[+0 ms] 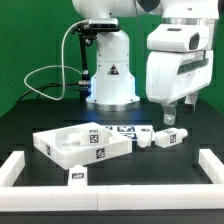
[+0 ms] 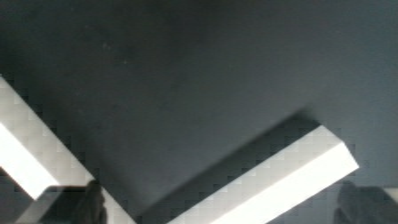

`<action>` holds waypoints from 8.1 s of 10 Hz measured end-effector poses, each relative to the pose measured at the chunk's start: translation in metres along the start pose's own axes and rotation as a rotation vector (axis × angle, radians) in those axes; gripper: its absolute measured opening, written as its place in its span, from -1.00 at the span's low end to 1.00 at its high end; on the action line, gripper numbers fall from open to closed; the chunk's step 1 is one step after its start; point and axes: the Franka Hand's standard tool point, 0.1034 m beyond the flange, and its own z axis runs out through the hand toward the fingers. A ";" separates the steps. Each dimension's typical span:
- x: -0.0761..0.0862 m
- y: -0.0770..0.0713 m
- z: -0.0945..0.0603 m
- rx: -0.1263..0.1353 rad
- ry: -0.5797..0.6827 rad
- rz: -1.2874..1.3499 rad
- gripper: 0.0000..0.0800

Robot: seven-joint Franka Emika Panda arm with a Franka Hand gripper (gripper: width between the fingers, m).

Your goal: Assemble one leg

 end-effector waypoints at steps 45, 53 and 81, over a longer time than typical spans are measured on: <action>-0.083 0.085 0.077 0.114 -0.044 0.902 -0.86; -0.070 0.078 0.102 0.083 -0.075 1.000 -0.86; -0.065 -0.084 0.003 0.693 -0.501 1.759 0.62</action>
Offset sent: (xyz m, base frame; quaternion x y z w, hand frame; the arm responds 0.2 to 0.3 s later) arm 0.0000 0.0000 0.0000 0.0000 0.0000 0.0000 1.0000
